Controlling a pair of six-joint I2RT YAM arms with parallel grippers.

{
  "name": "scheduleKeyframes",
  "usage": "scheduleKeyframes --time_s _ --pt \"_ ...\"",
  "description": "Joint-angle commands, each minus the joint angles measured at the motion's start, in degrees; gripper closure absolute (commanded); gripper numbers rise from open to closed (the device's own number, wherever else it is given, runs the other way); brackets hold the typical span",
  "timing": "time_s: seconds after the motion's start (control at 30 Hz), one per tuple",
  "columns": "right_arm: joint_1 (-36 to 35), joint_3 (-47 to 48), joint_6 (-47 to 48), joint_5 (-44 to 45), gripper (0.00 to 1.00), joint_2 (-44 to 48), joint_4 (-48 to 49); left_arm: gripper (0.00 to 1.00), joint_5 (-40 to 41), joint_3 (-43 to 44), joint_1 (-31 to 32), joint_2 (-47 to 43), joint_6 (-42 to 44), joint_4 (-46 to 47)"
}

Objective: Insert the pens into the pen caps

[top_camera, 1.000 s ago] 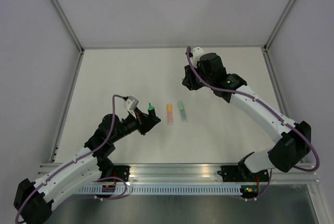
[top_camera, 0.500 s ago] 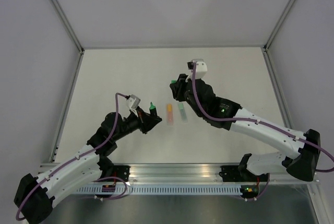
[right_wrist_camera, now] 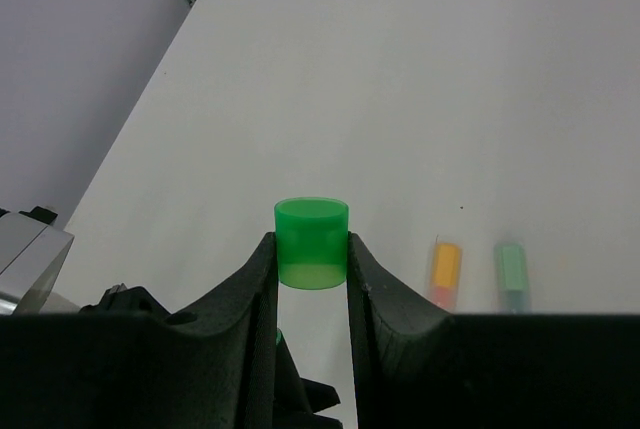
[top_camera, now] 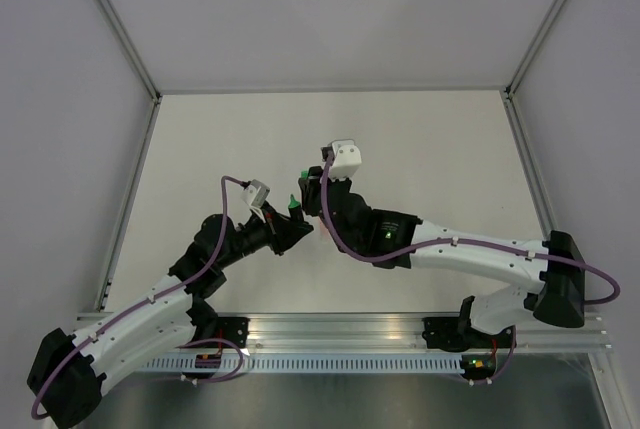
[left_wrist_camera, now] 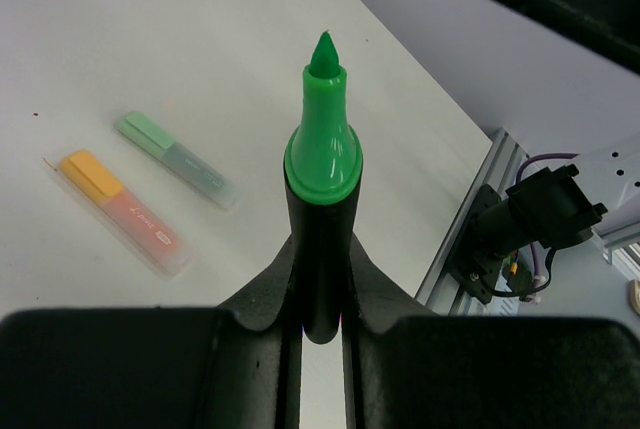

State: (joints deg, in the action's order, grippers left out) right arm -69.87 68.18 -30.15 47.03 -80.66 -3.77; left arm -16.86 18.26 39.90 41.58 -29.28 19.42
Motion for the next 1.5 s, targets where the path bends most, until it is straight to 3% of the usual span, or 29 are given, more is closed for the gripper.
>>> scheduleKeyframes --time_s 0.0,1.0,1.47 --pt "-1.41 2.83 1.32 3.95 1.00 -1.60 3.15 0.98 -1.51 1.34 0.09 -0.27 -1.31 3.17" --pt "-5.54 6.70 4.49 5.27 1.00 -6.88 0.26 0.98 -1.42 1.25 0.09 -1.94 -1.31 2.38" --pt "-9.41 5.56 5.01 10.89 1.00 -7.58 -1.68 0.98 -1.59 1.43 0.09 -1.77 -1.75 2.11"
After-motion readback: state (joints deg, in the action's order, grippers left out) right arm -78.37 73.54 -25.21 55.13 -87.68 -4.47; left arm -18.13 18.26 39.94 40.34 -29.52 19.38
